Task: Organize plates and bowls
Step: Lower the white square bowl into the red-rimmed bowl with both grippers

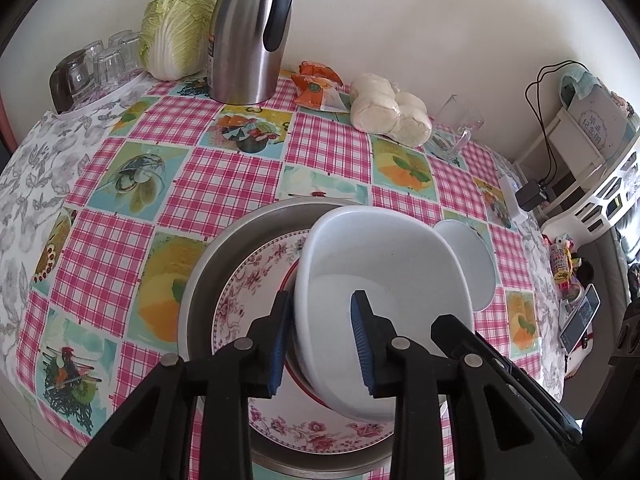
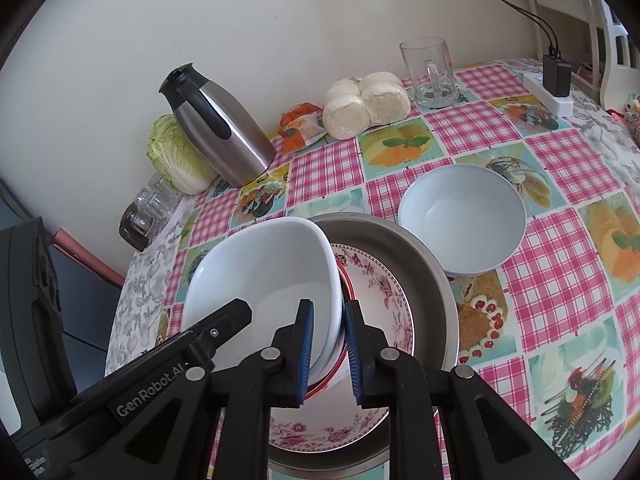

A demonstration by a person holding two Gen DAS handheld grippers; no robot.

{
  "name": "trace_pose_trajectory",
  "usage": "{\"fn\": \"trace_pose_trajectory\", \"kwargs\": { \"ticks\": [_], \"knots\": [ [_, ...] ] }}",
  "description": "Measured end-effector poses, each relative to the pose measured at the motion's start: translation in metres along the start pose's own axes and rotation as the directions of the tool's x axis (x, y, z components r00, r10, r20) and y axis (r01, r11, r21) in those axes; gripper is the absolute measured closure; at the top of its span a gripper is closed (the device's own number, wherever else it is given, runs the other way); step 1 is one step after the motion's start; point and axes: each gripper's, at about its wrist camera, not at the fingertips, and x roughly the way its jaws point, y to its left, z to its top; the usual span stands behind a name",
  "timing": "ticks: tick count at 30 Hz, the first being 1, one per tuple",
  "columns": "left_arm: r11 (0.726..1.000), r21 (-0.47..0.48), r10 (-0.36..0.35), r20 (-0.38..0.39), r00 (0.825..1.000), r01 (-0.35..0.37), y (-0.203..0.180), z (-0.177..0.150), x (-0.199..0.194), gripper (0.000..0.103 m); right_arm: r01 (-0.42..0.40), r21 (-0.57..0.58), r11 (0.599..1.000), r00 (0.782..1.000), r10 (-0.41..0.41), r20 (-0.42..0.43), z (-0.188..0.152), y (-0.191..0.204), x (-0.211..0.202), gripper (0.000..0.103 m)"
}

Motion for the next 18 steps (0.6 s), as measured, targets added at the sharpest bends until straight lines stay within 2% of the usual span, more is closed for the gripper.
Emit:
{"fn": "trace_pose_trajectory", "kwargs": {
  "ticks": [3,5,13,18],
  "knots": [
    [1.000,-0.001,-0.002,0.010,1.000,0.002,0.001,0.001,-0.003,0.069,0.001,0.003,1.000,1.000,-0.001,-0.004,0.000,-0.001,0.000,0.084],
    [1.000,-0.001,-0.007,0.021,1.000,0.007,0.001,0.001,-0.006,0.067,-0.002,0.005,1.000,1.000,0.002,-0.005,0.000,-0.001,-0.001,0.080],
    [1.000,-0.004,-0.011,0.052,0.999,0.011,0.001,0.003,-0.018,0.065,0.001,0.011,1.000,1.000,-0.001,0.006,0.003,-0.001,-0.009,0.080],
    [1.000,-0.018,-0.004,0.093,0.996,0.006,0.005,0.005,-0.032,0.051,-0.014,0.011,1.000,0.999,0.014,0.044,0.008,0.001,-0.024,0.078]
  ]
}}
